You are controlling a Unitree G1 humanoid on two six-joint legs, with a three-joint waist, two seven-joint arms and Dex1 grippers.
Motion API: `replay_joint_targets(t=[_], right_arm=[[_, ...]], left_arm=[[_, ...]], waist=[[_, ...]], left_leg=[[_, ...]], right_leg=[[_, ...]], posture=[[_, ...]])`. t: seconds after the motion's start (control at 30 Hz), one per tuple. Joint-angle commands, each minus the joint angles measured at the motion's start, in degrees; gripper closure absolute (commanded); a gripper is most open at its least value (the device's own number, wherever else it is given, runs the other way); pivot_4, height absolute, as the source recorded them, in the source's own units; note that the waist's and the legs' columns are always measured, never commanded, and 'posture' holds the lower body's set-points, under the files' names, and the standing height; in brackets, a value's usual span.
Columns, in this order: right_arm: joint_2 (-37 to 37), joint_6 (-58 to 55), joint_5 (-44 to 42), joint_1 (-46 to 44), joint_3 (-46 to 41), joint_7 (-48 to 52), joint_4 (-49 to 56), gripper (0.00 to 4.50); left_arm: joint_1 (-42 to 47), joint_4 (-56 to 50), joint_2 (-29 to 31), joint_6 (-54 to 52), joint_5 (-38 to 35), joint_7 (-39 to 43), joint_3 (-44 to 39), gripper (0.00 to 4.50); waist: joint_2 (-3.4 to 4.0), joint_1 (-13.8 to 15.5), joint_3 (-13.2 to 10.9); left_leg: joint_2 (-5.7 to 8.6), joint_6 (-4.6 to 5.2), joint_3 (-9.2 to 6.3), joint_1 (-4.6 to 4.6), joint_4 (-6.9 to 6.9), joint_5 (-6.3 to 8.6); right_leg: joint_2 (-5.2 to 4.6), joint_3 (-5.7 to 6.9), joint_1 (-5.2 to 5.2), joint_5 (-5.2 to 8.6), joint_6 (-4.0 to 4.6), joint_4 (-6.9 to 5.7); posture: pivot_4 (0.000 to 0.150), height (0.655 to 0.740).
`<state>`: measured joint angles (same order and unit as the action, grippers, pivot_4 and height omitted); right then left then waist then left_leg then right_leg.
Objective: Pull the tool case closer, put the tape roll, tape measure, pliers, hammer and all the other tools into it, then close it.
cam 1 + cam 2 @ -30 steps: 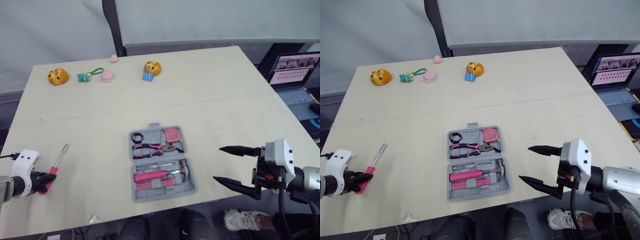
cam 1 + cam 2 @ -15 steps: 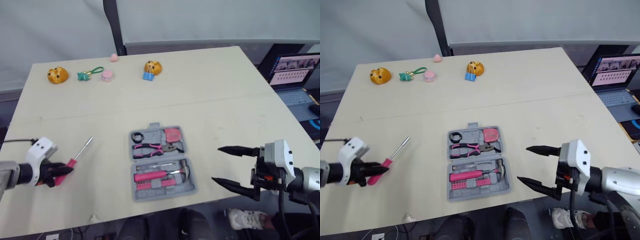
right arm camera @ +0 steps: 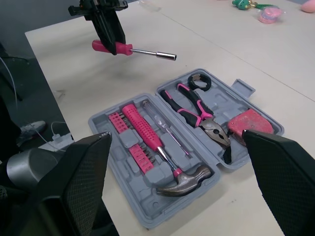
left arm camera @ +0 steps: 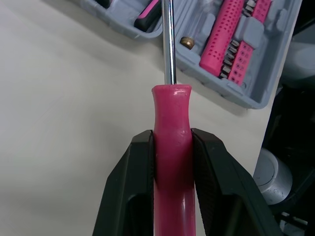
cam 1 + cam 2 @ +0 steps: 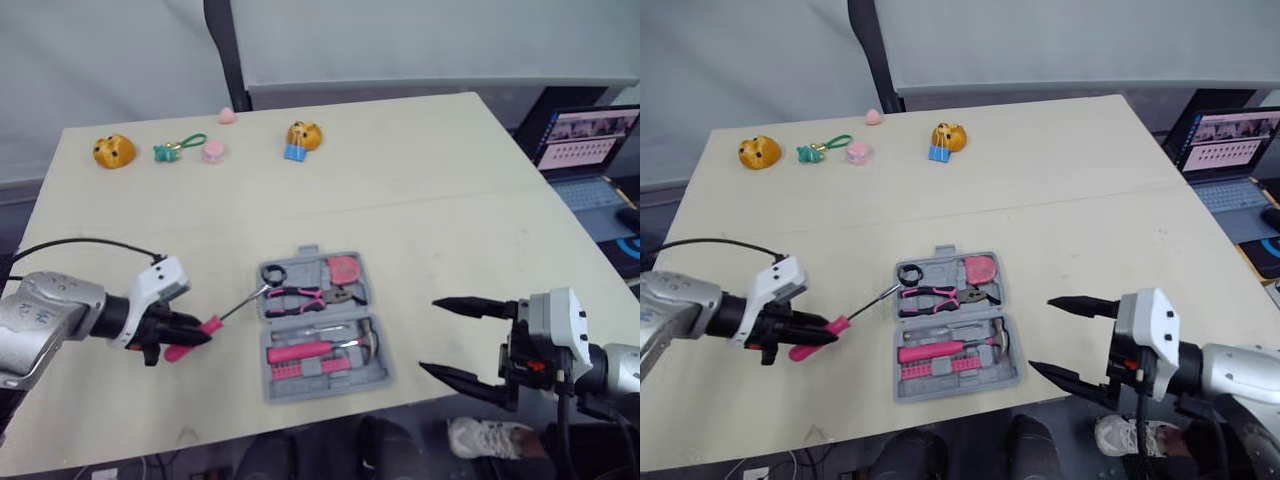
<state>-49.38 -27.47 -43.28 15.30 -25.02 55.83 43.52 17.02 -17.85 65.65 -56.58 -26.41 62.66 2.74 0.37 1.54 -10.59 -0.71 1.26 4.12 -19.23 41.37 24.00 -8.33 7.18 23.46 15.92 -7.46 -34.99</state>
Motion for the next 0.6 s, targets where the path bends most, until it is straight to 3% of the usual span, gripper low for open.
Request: replay_joint_targets(t=[0.03, 0.6], right_arm=[[-0.07, 1.00, -0.62, 0.87, -2.45, 0.08, 1.68, 0.00], [-0.50, 0.70, -0.85, 3.51, -6.53, 0.15, 2.63, 0.00]], left_arm=[[3.29, -3.34, -1.34, -1.52, -1.17, -0.09, 2.02, 3.91], [13.91, -8.85, -13.79, -5.67, 0.71, -7.06, 14.69, 3.91]], waist=[[0.00, -0.02, 0.00], [-0.06, 0.08, -0.03]], left_leg=[[0.00, 0.00, 0.00, 0.00, 0.00, 0.00], [-0.01, 0.01, -0.03, -0.01, 0.17, 0.00]], right_leg=[[0.00, 0.00, 0.00, 0.00, 0.00, 0.00], [0.04, -0.06, -0.04, -0.01, -0.01, -0.07]], posture=[[0.150, 0.7155], [0.150, 0.7155]])
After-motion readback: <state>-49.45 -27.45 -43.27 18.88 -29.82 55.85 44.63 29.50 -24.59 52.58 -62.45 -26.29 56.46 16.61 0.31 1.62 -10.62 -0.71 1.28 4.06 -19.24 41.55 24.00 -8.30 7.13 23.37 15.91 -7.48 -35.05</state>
